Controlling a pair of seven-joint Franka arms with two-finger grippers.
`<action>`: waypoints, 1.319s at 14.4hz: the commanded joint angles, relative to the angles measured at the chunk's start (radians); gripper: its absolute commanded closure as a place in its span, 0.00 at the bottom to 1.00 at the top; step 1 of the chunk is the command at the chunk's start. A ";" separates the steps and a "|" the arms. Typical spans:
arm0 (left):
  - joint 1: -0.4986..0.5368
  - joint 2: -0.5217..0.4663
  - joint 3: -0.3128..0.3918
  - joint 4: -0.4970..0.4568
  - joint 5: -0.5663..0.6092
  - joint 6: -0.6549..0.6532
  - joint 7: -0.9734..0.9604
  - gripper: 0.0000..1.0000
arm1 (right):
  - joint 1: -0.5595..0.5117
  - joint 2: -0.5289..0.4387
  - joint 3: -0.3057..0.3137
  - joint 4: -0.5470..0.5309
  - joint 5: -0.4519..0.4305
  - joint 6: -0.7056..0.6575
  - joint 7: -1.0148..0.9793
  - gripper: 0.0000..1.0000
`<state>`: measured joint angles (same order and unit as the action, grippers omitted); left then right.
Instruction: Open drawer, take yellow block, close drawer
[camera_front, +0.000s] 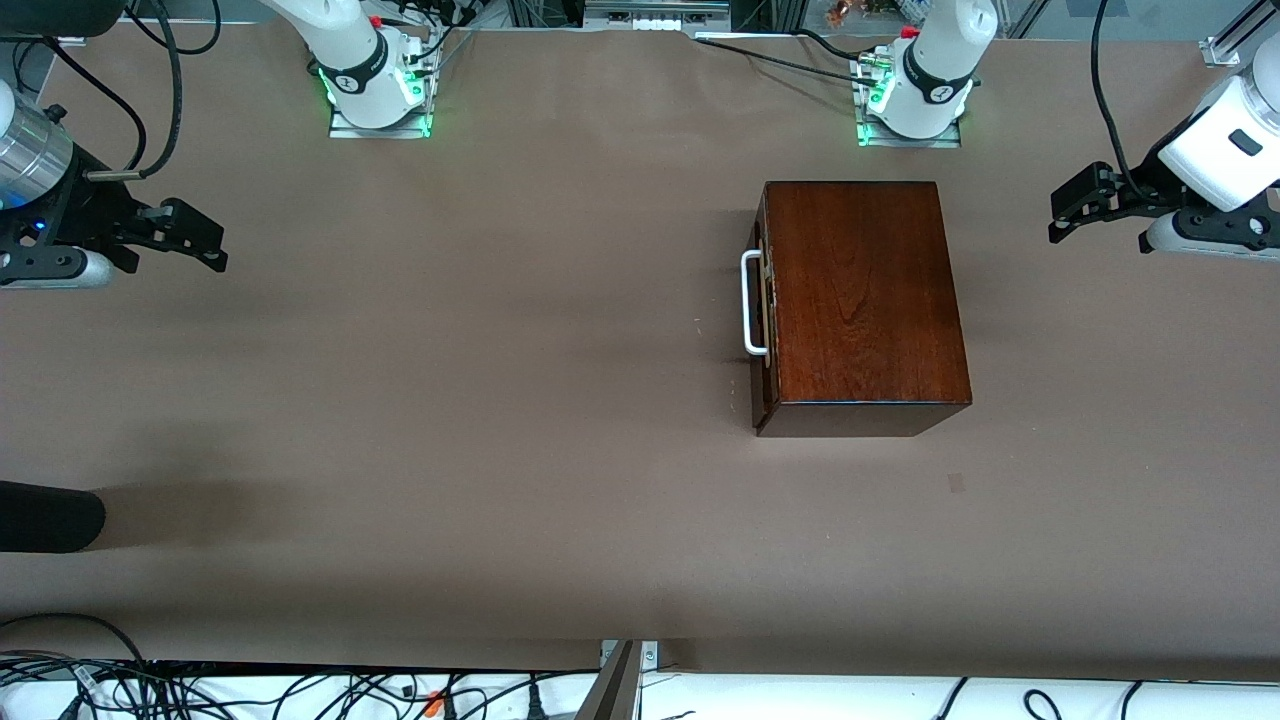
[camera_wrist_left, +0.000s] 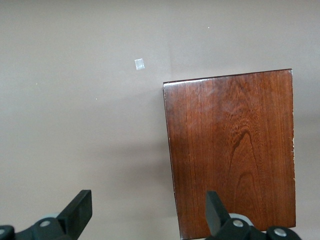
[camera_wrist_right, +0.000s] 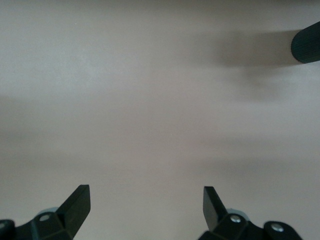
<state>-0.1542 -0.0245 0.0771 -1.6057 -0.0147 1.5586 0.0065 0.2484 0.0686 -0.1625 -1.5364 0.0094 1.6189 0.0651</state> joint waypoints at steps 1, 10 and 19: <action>0.008 0.000 -0.005 0.010 0.012 -0.005 0.003 0.00 | -0.008 0.007 -0.003 0.013 -0.012 0.012 0.004 0.00; 0.008 0.005 -0.007 0.012 0.012 -0.003 0.000 0.00 | -0.005 0.002 0.000 0.016 -0.059 0.015 0.005 0.00; 0.007 0.005 -0.014 0.013 0.010 0.000 0.000 0.00 | -0.005 0.000 0.004 0.024 -0.020 0.006 0.005 0.00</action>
<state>-0.1535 -0.0234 0.0746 -1.6057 -0.0147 1.5587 0.0059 0.2469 0.0720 -0.1674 -1.5283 -0.0326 1.6377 0.0651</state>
